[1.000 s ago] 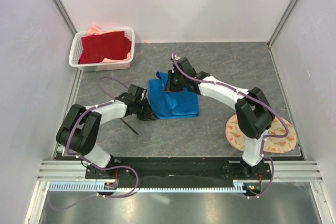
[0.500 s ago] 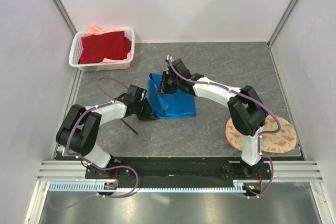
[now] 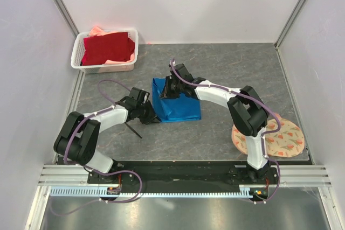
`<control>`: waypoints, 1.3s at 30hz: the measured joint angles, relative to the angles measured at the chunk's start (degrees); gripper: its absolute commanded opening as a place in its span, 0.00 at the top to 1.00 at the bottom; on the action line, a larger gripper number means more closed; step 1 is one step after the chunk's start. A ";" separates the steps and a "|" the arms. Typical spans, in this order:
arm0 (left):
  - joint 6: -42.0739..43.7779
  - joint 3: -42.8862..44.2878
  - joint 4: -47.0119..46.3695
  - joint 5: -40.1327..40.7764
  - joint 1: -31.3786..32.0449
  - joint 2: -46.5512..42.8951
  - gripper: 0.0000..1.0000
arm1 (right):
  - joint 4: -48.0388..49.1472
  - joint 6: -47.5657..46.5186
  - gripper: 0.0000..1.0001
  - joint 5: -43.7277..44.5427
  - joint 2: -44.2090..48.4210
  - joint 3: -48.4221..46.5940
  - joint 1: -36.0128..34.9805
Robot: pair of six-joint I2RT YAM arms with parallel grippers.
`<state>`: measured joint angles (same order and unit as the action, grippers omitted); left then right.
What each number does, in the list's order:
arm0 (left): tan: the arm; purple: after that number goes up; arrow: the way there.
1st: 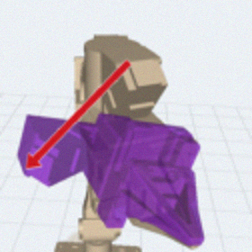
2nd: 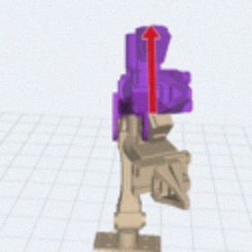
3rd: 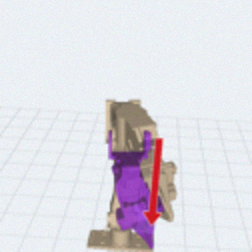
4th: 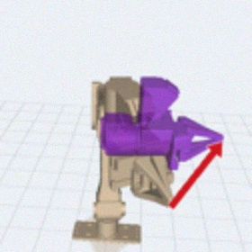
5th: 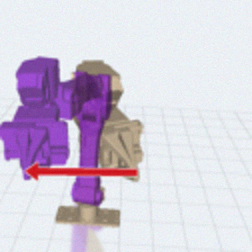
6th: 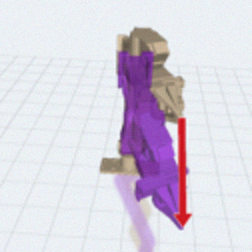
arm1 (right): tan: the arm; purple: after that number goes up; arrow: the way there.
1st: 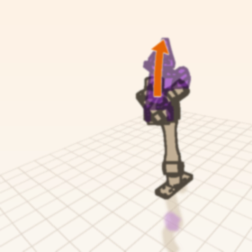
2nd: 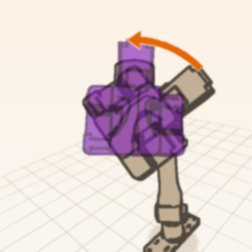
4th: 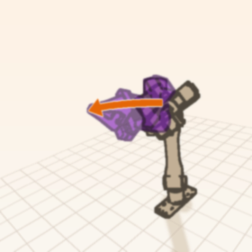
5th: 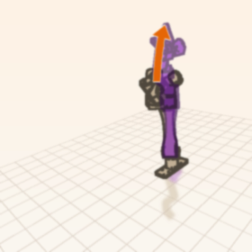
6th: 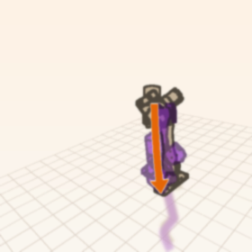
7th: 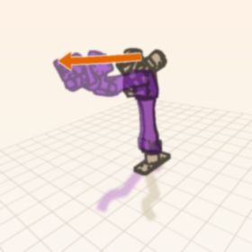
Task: Fold the napkin into a case and place the utensils inside
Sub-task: Fold the rectangle-folded napkin at the center of the board.
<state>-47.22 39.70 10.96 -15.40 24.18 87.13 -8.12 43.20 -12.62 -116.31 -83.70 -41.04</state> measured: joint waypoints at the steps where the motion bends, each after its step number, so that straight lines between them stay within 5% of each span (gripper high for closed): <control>1: 0.02 -0.04 0.22 0.22 0.00 -0.74 0.79 | 0.15 0.07 1.00 -0.17 -0.37 0.00 0.00; 20: 0.07 -0.15 5.44 3.06 -4.07 -13.09 0.78 | 2.14 1.68 0.97 -2.64 -5.33 -1.03 -0.15; 27: 0.66 0.33 9.11 3.04 -6.99 -17.46 0.78 | 2.19 2.05 0.85 -3.80 -5.73 -1.44 -0.28; 39: 1.81 1.97 10.56 2.80 -8.96 -17.84 0.78 | 2.32 1.57 0.48 -5.90 -6.43 -1.75 -0.70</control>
<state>-45.41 41.67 21.52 -12.60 15.22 69.30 -5.80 44.77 -18.52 -122.74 -85.45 -41.74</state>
